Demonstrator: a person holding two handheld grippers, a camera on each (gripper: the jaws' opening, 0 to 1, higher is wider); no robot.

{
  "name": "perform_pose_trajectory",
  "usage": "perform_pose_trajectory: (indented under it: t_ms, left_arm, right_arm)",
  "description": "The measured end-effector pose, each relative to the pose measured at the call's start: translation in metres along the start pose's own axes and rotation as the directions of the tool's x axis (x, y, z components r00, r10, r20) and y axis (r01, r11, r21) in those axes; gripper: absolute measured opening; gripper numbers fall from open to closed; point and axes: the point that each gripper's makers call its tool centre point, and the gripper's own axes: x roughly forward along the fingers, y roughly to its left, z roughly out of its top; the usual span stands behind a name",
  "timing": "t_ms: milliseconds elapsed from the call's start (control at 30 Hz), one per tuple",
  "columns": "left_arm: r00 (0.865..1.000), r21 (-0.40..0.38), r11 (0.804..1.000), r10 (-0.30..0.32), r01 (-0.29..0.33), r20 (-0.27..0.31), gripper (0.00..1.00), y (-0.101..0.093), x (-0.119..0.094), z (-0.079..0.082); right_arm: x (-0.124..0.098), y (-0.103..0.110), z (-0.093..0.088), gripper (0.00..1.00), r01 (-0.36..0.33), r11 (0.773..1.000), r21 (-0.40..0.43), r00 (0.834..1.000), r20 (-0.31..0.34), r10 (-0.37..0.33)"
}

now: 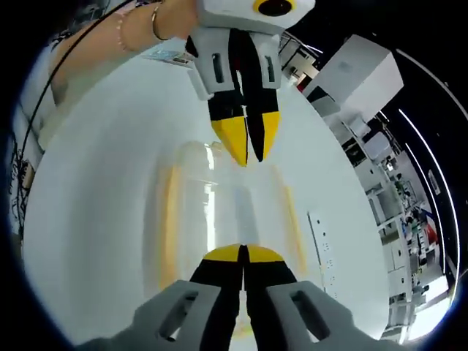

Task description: Snap each plastic latch of the storage box into its locked position after aligning the lid with the box until every specified latch is closed and the lid sits flush.

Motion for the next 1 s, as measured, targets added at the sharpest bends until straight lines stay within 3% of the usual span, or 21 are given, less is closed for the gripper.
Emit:
perform_pose_trajectory:
  t_ms: [233, 267, 300, 367, 467, 633, 867, 933, 1000]
  left_arm:
    - [0.993, -0.011, 0.998, -0.069, 0.068, -0.092, 0.00, -0.008, 0.019, -0.006]
    - [0.991, -0.027, 0.996, -0.085, 0.082, -0.107, 0.00, -0.011, 0.022, -0.008]
    - [0.995, -0.032, 0.997, -0.078, 0.076, -0.070, 0.00, -0.010, 0.024, -0.002]
    - [0.991, -0.040, 0.996, -0.084, 0.080, -0.101, 0.00, -0.015, 0.023, -0.005]
    - [0.985, -0.038, 0.994, -0.108, 0.104, -0.137, 0.00, -0.024, 0.020, -0.008]
    - [0.982, -0.047, 0.996, -0.085, 0.078, -0.170, 0.00, -0.031, 0.019, -0.012]
    - [0.981, -0.062, 0.997, -0.049, 0.039, -0.186, 0.00, -0.034, 0.015, -0.014]
    - [0.981, -0.058, 0.998, -0.031, 0.020, -0.191, 0.00, -0.036, 0.014, -0.015]
    - [0.980, -0.042, 0.999, -0.010, 0.001, -0.200, 0.00, -0.037, 0.014, -0.015]
  right_arm:
    - [0.003, -0.006, -0.001, 0.00, -0.042, 0.999, -0.011, 0.998, -0.042, 0.042]
    - [0.004, -0.006, -0.002, 0.00, -0.060, 0.998, -0.001, 0.997, -0.048, 0.060]
    - [0.004, -0.006, -0.001, 0.00, -0.091, 0.996, 0.001, 0.995, -0.045, 0.091]
    - [0.003, -0.005, -0.002, 0.00, -0.146, 0.989, 0.020, 0.988, -0.052, 0.147]
    - [0.005, -0.031, -0.001, 0.00, -0.090, 0.996, -0.029, 0.994, -0.068, 0.088]
    - [0.023, -0.071, -0.004, 0.00, -0.073, 0.996, -0.047, 0.992, -0.108, 0.068]
    - [0.061, -0.087, -0.012, 0.00, -0.125, 0.990, -0.067, 0.980, -0.161, 0.113]
    - [0.072, -0.087, -0.017, 0.00, -0.165, 0.983, -0.076, 0.972, -0.184, 0.149]
    - [0.080, -0.075, -0.017, 0.00, -0.275, 0.959, -0.063, 0.951, -0.165, 0.262]
